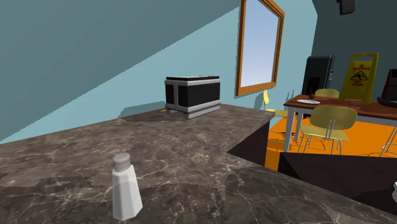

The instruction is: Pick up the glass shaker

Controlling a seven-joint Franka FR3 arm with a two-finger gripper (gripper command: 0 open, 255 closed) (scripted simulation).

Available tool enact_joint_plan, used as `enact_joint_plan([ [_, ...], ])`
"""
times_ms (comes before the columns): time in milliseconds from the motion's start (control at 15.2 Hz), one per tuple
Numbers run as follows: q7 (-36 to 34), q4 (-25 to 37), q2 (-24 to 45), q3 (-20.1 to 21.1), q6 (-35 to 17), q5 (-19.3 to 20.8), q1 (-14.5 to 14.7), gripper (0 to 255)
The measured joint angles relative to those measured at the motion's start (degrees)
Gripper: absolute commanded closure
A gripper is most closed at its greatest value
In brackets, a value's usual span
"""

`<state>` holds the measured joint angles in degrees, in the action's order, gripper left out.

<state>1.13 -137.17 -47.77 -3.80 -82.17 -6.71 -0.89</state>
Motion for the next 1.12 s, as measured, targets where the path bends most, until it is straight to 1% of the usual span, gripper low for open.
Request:
enact_joint_plan([
  [132, -0.1, -0.1, 0.7, 0.2, -0.9, -0.2, 0.1, 0],
  [462, -1.7, -0.5, 7.7, 2.5, -9.2, -1.5, 0.8, 0],
  [660, -2.4, 1.0, 14.3, 3.6, -14.8, -1.9, 1.2, 0],
  [726, -2.5, 1.1, 15.5, 3.8, -16.1, -1.9, 1.2, 0],
  [1122, -4.6, 5.0, 27.4, 6.1, -25.5, -2.4, 1.9, 0],
])
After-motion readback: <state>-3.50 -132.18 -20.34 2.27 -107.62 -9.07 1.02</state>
